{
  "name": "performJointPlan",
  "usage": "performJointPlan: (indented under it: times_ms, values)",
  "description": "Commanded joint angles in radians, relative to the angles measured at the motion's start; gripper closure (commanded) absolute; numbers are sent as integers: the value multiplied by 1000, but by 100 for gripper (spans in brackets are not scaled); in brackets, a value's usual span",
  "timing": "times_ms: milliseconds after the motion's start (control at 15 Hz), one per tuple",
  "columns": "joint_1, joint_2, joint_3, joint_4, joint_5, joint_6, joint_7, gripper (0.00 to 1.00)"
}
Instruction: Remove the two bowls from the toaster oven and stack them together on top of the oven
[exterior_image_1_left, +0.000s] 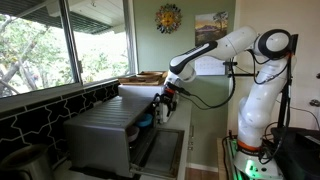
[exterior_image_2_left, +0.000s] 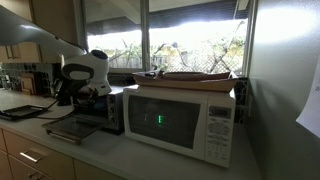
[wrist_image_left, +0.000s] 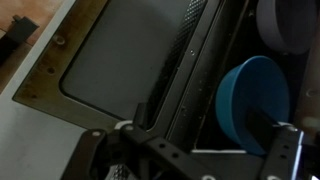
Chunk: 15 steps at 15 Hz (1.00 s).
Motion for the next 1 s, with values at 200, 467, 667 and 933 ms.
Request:
performJointPlan:
  times_ms: [200, 467, 667, 933]
  values:
    - [59, 7, 22, -80, 206, 147, -152, 0]
    - [75, 35, 49, -87, 285, 222, -197, 0]
    - [85, 51, 68, -94, 334, 298, -222, 0]
    - [94, 65, 89, -108, 376, 369, -235, 20]
